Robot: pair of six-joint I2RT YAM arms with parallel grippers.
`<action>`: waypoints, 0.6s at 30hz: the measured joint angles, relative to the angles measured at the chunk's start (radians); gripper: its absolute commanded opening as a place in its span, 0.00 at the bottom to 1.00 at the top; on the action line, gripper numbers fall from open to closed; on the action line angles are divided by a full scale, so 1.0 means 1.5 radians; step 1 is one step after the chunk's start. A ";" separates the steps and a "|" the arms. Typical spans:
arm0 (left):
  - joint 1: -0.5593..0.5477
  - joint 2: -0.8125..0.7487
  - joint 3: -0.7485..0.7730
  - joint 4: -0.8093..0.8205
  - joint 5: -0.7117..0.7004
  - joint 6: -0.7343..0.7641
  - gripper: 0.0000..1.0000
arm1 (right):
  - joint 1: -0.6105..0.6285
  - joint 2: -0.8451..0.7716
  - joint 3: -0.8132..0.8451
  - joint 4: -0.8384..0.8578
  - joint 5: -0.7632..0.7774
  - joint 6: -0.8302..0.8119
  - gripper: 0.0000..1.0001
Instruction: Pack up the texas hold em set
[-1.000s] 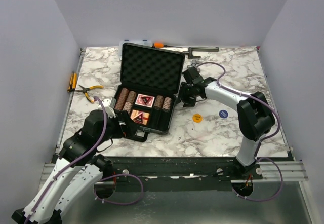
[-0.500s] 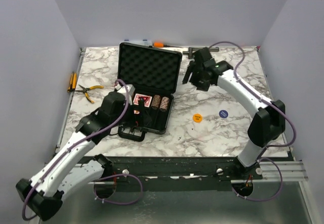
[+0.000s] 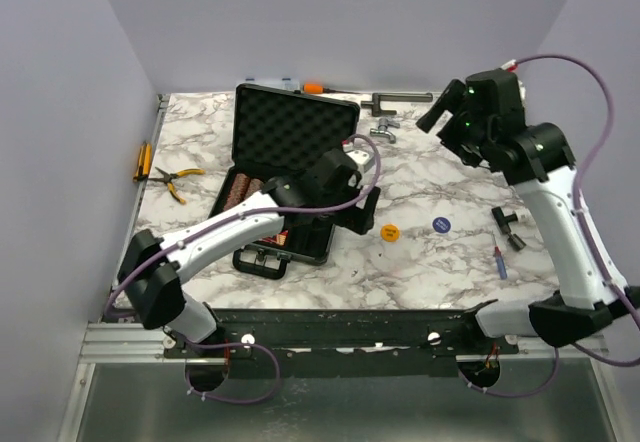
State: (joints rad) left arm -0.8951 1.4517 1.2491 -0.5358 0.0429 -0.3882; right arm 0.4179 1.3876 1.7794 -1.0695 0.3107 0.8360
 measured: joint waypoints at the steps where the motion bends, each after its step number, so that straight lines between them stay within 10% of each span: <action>1: -0.009 0.025 0.019 -0.002 -0.001 0.002 0.88 | 0.000 -0.021 0.000 -0.003 0.000 0.002 0.93; 18: -0.071 0.336 0.257 -0.045 0.001 0.069 0.78 | 0.000 -0.199 -0.013 0.009 -0.044 0.005 0.93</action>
State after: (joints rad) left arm -1.0019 1.9556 1.6341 -0.6029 0.0437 -0.2848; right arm 0.4179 1.0893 1.7599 -1.0554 0.2447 0.8440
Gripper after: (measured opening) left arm 0.802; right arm 0.933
